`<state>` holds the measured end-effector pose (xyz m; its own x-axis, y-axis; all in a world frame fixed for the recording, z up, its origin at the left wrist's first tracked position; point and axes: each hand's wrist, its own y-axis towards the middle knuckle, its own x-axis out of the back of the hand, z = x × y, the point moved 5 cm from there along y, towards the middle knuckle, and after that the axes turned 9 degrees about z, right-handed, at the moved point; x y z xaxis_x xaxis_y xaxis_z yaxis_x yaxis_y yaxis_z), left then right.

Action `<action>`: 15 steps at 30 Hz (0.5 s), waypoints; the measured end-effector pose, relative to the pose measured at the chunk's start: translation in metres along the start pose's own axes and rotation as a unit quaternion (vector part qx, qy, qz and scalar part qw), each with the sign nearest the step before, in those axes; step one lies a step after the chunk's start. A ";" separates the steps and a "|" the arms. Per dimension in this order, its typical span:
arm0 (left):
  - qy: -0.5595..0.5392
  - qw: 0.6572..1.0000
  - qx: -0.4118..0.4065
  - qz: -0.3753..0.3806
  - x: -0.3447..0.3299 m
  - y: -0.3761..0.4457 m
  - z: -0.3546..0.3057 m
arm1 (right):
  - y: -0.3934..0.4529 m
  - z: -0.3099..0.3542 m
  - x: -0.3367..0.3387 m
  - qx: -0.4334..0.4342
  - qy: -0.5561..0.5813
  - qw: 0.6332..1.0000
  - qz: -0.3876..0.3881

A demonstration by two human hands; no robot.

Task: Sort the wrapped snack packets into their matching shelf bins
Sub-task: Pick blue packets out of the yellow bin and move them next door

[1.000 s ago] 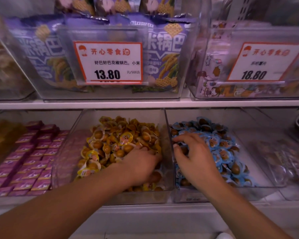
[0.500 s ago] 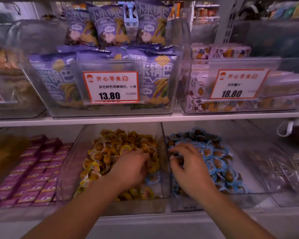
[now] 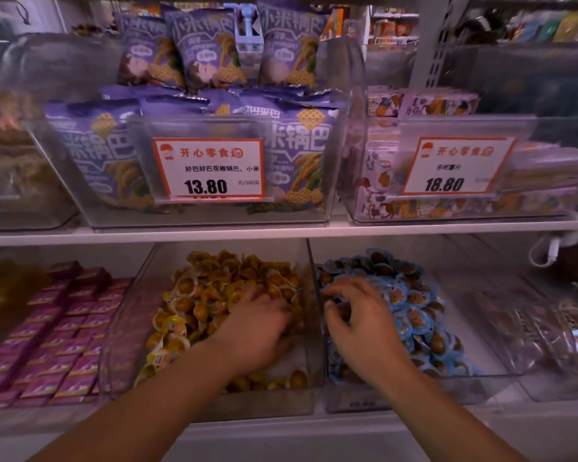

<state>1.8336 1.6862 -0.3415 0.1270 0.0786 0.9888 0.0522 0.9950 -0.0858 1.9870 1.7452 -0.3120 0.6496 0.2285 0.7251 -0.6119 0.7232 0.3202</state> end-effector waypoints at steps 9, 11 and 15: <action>-0.473 0.772 0.233 -0.355 0.046 -0.131 0.085 | -0.006 0.084 0.013 0.169 0.123 0.977 0.029; -0.411 0.808 0.241 -0.346 0.042 -0.135 0.080 | -0.001 0.091 -0.032 0.069 0.157 0.957 0.236; -0.180 0.914 0.170 -0.321 0.037 -0.136 0.068 | -0.001 0.083 -0.104 -0.105 0.128 0.852 0.496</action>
<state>1.7637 1.5577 -0.2853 -0.1590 -0.5738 0.8034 -0.3178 0.8002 0.5086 1.8825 1.6673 -0.3373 -0.0457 0.9111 0.4096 -0.8405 0.1865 -0.5087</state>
